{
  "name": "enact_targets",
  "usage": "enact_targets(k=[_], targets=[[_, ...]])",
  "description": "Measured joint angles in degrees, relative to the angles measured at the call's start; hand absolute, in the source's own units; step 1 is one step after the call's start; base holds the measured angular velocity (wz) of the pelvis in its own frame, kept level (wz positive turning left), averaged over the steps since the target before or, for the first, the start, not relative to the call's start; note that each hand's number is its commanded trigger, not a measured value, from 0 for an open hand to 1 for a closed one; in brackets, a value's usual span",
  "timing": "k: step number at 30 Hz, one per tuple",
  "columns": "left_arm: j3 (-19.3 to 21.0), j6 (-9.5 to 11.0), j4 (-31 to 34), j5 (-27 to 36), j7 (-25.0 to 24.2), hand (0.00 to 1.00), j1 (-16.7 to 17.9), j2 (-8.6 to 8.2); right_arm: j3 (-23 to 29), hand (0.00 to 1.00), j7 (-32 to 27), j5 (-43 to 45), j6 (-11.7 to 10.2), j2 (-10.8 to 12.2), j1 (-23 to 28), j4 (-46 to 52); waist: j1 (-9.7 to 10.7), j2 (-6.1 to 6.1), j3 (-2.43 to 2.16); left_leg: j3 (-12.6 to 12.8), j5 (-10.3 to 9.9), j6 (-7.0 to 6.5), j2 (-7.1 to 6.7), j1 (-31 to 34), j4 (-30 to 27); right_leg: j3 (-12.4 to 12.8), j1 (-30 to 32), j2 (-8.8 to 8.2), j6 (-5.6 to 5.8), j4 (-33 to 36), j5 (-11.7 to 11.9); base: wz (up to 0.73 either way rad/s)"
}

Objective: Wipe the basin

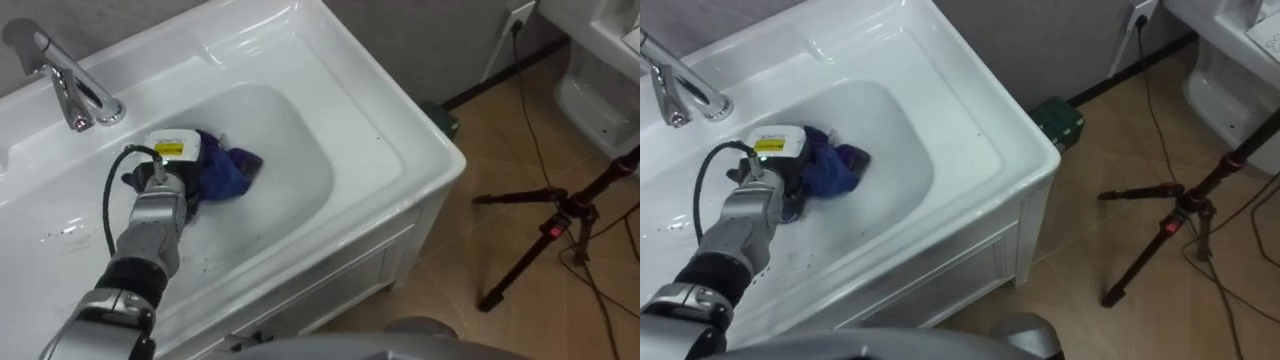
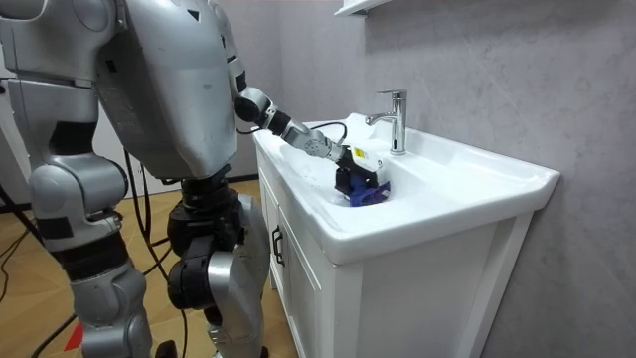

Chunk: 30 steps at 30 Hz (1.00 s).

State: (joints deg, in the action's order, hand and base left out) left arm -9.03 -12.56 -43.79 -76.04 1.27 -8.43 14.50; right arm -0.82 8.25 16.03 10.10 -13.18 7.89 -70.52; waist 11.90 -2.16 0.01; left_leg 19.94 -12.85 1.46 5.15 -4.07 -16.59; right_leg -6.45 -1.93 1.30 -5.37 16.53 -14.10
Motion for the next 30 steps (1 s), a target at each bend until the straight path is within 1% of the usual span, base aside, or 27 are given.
enact_targets(k=[1, 2, 3, 4, 6, 7, 9, 10, 12, 13, 14, 15, 16, 18, 20, 21, 22, 23, 25, 27, 29, 30], targets=[[0.02, -0.36, -0.05, -0.21, 0.51, 1.0, 0.58, 0.04, 0.0, 0.0, -0.07, 0.0, -0.02, 0.0, 0.01, 0.09, -0.03, 0.1, -0.03, -0.19, 0.01, 0.03, -0.03, -0.15, 0.28, -0.24, -0.14, -0.01, 0.0, -0.04, 0.0, 0.24], [-0.04, -0.82, -0.08, -1.0, 1.82, 1.0, 1.46, 0.07, 0.0, 0.0, -0.18, 0.0, -0.04, 0.0, -0.1, 0.06, -0.48, 0.28, -0.15, -0.54, 0.08, 0.15, -0.09, -0.33, 0.73, -0.55, -0.25, -0.01, 0.0, -0.09, 0.0, 0.19], [-0.06, -0.96, -0.26, -1.36, 2.98, 1.0, 1.9, 0.06, 0.01, 0.0, -0.27, -0.02, -0.09, 0.04, -0.13, -0.06, -0.88, 0.46, -0.26, -1.18, 0.18, 0.31, -0.2, -0.39, 1.14, -1.12, -0.44, -0.04, -0.03, -0.34, 0.03, 0.18], [-0.05, -0.99, -0.31, -1.71, 3.46, 1.0, 2.13, 0.06, 0.02, 0.0, -0.36, -0.03, -0.08, 0.08, -0.15, -0.04, -0.96, 0.57, -0.33, -1.35, 0.24, 0.42, -0.23, -0.38, 1.26, -1.48, -0.6, -0.07, -0.06, -0.54, 0.06, 0.23], [-0.06, -1.58, -0.38, -3.59, 5.76, 1.0, 3.66, 0.06, 0.03, 0.0, -0.77, 0.24, 0.12, 0.18, -0.28, 0.0, -1.35, 1.07, -0.56, -1.71, 0.39, 0.68, -0.25, -0.46, 1.32, -2.15, -1.22, -0.11, -0.08, -0.97, 0.08, 0.17], [-0.07, -1.88, -0.38, -3.6, 6.47, 1.0, 4.0, 0.06, 0.05, 0.0, -0.89, 0.56, 0.22, 0.18, -0.41, 0.02, -1.41, 1.11, -0.59, -1.85, 0.42, 0.71, -0.27, -0.48, 1.33, -2.21, -1.24, -0.11, -0.08, -1.02, 0.08, 0.05], [-0.04, -2.51, -0.39, -5.41, 7.94, 1.0, 5.13, 0.06, 0.55, 0.0, -0.94, 3.01, 0.99, 0.15, -0.76, 0.02, -1.85, 1.1, -0.63, -3.05, 0.55, 0.88, -0.45, -0.68, 1.51, -2.26, -1.58, -0.07, -0.17, -1.24, 0.14, 0.0], [-0.05, -2.65, -0.39, -5.91, 8.27, 1.0, 5.42, 0.06, 0.67, 0.0, -0.94, 3.36, 1.2, 0.12, -0.73, 0.05, -1.98, 1.1, -0.63, -3.1, 0.58, 0.91, -0.45, -0.77, 1.51, -2.29, -1.73, -0.07, -0.2, -1.38, 0.17, 0.0], [-0.13, -3.75, -0.32, -7.49, 9.56, 1.0, 6.5, 0.11, 1.45, 0.0, -0.73, 4.49, 1.6, -0.01, -0.35, 0.05, -2.93, 1.04, -0.74, -3.44, 0.73, 1.11, -0.52, -0.76, 2.03, -2.83, -2.06, -0.02, -0.23, -1.86, 0.23, 0.02], [-0.14, -4.12, -0.18, -7.75, 9.86, 1.0, 6.83, 0.2, 2.01, 0.0, -0.64, 4.69, 1.79, -0.03, -0.39, 0.06, -3.08, 0.99, -0.76, -3.43, 0.76, 1.16, -0.53, -0.72, 2.13, -2.94, -2.03, -0.02, -0.23, -1.89, 0.23, 0.04], [-0.24, -5.18, -0.18, -8.41, 10.22, 1.0, 7.39, 0.42, 2.21, 0.0, -0.61, 4.69, 2.01, -0.26, -0.48, 0.06, -3.64, 0.91, -0.81, -3.41, 0.8, 1.23, -0.53, -0.67, 2.21, -3.02, -2.01, -0.01, -0.27, -1.94, 0.2, 0.05], [-0.3, -6.12, -0.18, -8.89, 10.55, 1.0, 8.22, 0.85, 2.31, 0.0, -0.59, 4.82, 1.99, -0.58, -0.54, 0.07, -4.04, 0.71, -0.95, -3.7, 0.82, 1.25, -0.53, -0.53, 2.13, -3.31, -2.06, -0.02, -0.28, -2.17, 0.2, 0.06], [-0.45, -6.59, -0.21, -9.25, 10.64, 1.0, 8.6, 1.15, 2.57, 0.0, -0.58, 4.98, 1.97, -0.76, -0.64, 0.06, -4.12, 0.55, -1.04, -3.98, 0.82, 1.25, -0.56, -0.47, 2.07, -3.53, -2.06, -0.04, -0.28, -2.24, 0.2, 0.15], [-1.59, -8.59, -0.55, -9.97, 10.7, 1.0, 9.95, 2.26, 3.99, 0.0, -0.54, 6.4, 1.94, -1.69, -1.97, -0.47, -4.36, -0.29, -1.24, -6.08, 0.82, 1.25, -0.85, -0.07, 2.11, -4.53, -2.1, -0.2, -0.29, -2.4, 0.21, 0.23], [-1.94, -10.15, -0.61, -11.28, 10.7, 1.0, 11.3, 2.69, 4.52, 0.0, -0.5, 6.83, 1.84, -2.31, -3.29, -1.01, -4.73, -0.79, -1.34, -6.41, 0.91, 1.38, -0.95, -0.19, 2.46, -4.86, -2.31, -0.21, -0.32, -2.5, 0.15, 0.13], [-1.97, -10.78, -0.59, -12.52, 10.55, 1.0, 11.95, 3.11, 4.57, 0.0, -0.53, 6.83, 1.52, -2.51, -3.81, -1.11, -5.62, -0.96, -1.35, -6.5, 1.15, 1.6, -1.0, -0.63, 3.11, -4.81, -2.37, -0.18, -0.41, -2.42, 0.08, 0.0], [-1.99, -10.81, -0.6, -12.55, 10.32, 1.0, 11.95, 3.47, 4.55, 0.0, -0.51, 6.82, 1.38, -2.58, -4.05, -1.04, -5.97, -1.0, -1.34, -6.57, 1.25, 1.69, -0.99, -0.6, 3.1, -4.86, -2.32, -0.18, -0.48, -2.41, 0.03, 0.0], [-2.11, -10.94, -0.61, -13.14, 9.93, 1.0, 12.19, 4.45, 4.55, 0.0, -0.5, 6.81, 1.21, -2.63, -4.55, -0.69, -6.13, -1.02, -1.32, -6.61, 1.49, 1.79, -1.0, -0.28, 3.12, -5.14, -2.02, -0.22, -0.63, -2.32, -0.06, 0.05], [-2.63, -11.64, -0.61, -13.68, 9.46, 1.0, 12.72, 5.58, 4.55, 0.0, -0.47, 6.82, 1.29, -2.72, -5.24, -0.52, -6.16, -1.01, -1.32, -6.65, 1.64, 1.84, -0.98, -0.05, 3.09, -5.33, -1.75, -0.24, -0.91, -1.95, -0.38, 0.03], [-3.3, -12.41, -0.61, -13.9, 9.22, 1.0, 13.29, 6.4, 4.6, 0.0, -0.43, 6.83, 1.28, -2.86, -5.9, -0.37, -6.08, -1.0, -1.32, -7.7, 1.77, 1.98, -1.0, 0.44, 2.87, -5.7, -1.74, -0.25, -1.2, -1.81, -0.7, 0.05], [-3.95, -12.79, -0.61, -14.78, 9.14, 1.0, 13.47, 6.86, 4.62, 0.0, -0.22, 6.87, 1.48, -2.97, -6.44, -0.37, -6.08, -1.03, -1.33, -7.95, 2.0, 2.15, -1.0, 0.78, 2.98, -6.2, -1.55, -0.25, -1.37, -1.83, -0.8, 0.11], [-4.6, -13.5, -0.61, -14.77, 9.08, 1.0, 13.57, 7.16, 4.6, 0.0, 0.1, 6.73, 1.49, -3.07, -6.82, -0.38, -6.13, -1.09, -1.36, -8.16, 2.14, 2.12, -1.0, 1.1, 2.97, -6.48, -1.41, -0.24, -1.43, -1.76, -0.83, 0.1]])
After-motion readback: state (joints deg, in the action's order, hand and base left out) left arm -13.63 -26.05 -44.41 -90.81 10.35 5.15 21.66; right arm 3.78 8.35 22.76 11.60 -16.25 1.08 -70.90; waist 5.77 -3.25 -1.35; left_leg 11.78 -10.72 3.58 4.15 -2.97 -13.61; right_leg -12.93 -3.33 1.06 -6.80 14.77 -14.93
